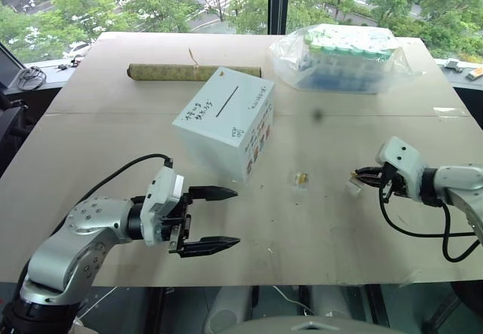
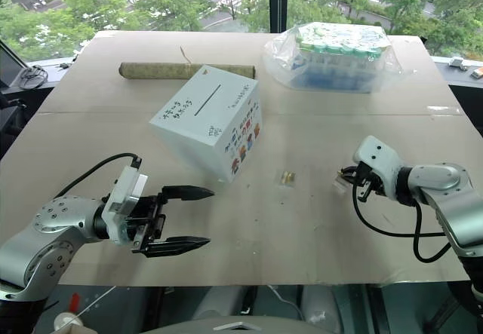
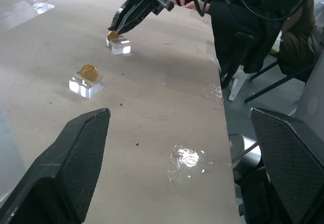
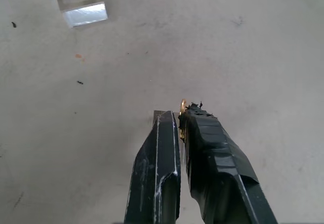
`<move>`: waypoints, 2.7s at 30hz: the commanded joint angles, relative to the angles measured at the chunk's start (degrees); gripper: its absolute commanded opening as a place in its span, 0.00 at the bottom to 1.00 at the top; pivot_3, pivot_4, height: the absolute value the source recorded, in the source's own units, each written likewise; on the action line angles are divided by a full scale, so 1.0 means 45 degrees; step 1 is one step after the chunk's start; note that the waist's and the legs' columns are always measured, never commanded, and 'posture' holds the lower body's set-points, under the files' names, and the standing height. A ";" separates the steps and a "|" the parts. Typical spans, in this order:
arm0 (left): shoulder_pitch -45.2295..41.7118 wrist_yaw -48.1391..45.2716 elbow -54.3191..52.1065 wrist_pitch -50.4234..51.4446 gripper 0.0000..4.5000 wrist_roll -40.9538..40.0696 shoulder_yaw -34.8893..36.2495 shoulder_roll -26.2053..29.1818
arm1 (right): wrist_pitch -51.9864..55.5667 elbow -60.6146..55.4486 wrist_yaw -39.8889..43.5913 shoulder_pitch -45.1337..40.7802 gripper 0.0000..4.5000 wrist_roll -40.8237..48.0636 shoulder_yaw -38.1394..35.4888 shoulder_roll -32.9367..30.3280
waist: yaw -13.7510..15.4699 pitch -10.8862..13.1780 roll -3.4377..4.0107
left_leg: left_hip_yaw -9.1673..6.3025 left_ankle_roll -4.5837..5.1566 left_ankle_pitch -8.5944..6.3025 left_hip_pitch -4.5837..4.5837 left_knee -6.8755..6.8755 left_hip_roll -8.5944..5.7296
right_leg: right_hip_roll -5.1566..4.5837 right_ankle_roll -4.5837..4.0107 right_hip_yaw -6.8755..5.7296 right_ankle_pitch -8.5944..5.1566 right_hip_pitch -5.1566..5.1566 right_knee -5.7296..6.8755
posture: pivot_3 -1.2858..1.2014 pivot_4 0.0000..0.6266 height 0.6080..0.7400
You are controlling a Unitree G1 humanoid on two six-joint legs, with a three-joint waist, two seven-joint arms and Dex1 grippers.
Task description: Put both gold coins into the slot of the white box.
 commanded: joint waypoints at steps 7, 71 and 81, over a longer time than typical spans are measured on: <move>-0.0344 0.0230 -0.0575 0.0351 1.00 -0.0389 0.0356 0.0212 | -0.0226 0.0204 -0.0140 -0.0294 0.08 -0.0327 0.0129 0.0074 | -0.0005 0.0001 0.0001 | 0.0002 0.0000 0.0000 -0.0001 0.0000 0.0000 | 0.0002 0.0000 0.0000 0.0000 -0.0001 0.0000 | 0.52 0.24 1.00; -0.7117 0.2901 0.0985 0.5076 0.34 -0.4061 -0.1363 -0.2247 | 0.4277 -0.5440 -0.4955 -0.4867 0.00 1.2395 -0.1597 0.1336 | -0.0180 -0.0002 -0.0012 | -0.0014 0.0001 0.0002 -0.0036 0.0011 -0.0009 | 0.0011 0.0002 -0.0029 0.0001 -0.0029 0.0008 | 0.52 0.24 1.00; -0.7039 0.2947 0.0850 0.5159 0.34 -0.4148 -0.1275 -0.2263 | 0.3983 -0.5284 -0.4860 -0.4884 0.00 1.2184 -0.1401 0.1192 | -0.0299 -0.0002 -0.0012 | -0.0014 0.0000 0.0002 -0.0037 0.0011 -0.0009 | 0.0011 0.0003 -0.0029 0.0002 -0.0029 0.0009 | 0.52 0.24 1.00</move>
